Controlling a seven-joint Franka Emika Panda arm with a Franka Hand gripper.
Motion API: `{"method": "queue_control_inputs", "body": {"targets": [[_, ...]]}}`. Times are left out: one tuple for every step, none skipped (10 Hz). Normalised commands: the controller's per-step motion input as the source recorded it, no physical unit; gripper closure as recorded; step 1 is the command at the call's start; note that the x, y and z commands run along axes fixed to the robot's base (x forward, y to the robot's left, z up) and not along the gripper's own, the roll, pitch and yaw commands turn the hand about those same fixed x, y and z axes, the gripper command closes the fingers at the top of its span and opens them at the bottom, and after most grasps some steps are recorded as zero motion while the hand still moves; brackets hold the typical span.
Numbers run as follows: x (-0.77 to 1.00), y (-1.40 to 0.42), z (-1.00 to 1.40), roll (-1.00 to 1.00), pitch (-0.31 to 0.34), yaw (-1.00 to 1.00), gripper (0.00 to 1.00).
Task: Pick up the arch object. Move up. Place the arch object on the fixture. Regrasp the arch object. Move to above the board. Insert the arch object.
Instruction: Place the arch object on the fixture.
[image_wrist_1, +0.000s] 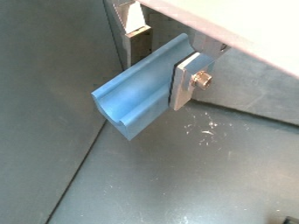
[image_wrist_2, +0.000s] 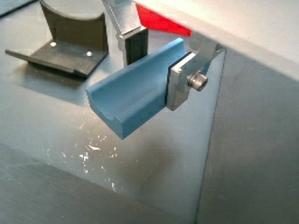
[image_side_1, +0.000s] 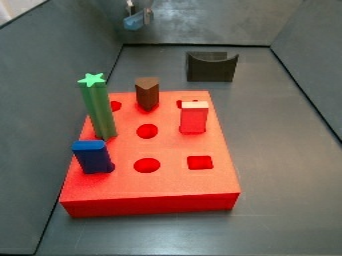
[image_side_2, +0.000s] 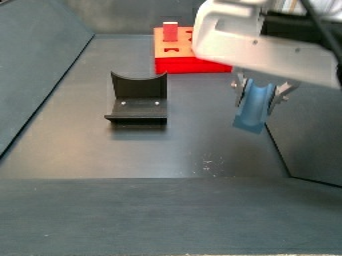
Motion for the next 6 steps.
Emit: {"method": "queue_control_inputs", "body": {"targets": [[-0.03,-0.01,1.0,0.1,0.104,0.02,1.0],[-0.03,-0.01,1.0,0.09,0.101,0.02,1.0],[-0.03,0.0,0.94,0.08,0.097,0.01,1.0],[-0.03,0.0,0.79,0.08,0.095,0.01,1.0],[-0.02,0.0,0.72,0.07,0.095,0.01,1.0],[-0.02,0.0,0.56,0.07,0.098,0.01,1.0]]}}
